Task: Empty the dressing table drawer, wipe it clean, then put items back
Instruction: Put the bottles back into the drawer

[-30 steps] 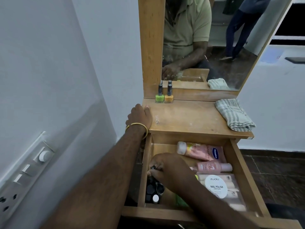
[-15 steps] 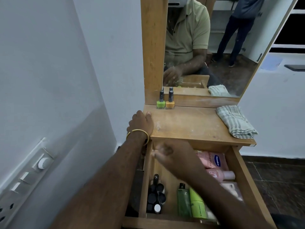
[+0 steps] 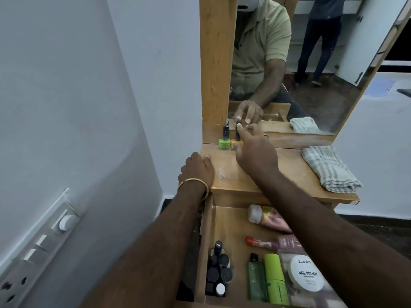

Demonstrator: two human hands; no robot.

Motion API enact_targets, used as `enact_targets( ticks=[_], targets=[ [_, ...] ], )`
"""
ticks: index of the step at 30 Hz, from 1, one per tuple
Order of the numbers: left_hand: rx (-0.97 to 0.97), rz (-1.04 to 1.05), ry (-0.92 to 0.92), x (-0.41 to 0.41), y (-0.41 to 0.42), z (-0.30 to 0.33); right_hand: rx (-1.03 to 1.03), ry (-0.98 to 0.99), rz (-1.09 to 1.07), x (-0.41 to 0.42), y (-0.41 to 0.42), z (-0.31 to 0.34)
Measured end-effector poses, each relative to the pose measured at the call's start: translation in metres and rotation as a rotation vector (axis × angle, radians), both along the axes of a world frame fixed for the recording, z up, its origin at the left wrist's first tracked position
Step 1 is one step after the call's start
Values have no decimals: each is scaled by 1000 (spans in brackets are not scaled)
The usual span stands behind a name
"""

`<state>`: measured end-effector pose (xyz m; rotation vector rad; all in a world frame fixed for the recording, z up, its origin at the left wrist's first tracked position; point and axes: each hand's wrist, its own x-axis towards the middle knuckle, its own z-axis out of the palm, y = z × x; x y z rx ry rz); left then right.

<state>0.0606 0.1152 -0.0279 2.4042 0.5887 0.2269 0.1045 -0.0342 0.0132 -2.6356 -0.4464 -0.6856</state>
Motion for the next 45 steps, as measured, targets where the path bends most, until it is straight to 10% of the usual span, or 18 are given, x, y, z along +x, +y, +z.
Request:
enact_targets(
  ticks=[14,27,45],
  targets=[
    [-52,16,28,5,2,-2,330,-125,239,-84,-16,28],
    [-69,38,70,1,-1,4,330,390,318,-157,-27,-46],
    [-77,35,63,1,0,2,243,580,485,-154,-19,-64]
  ],
)
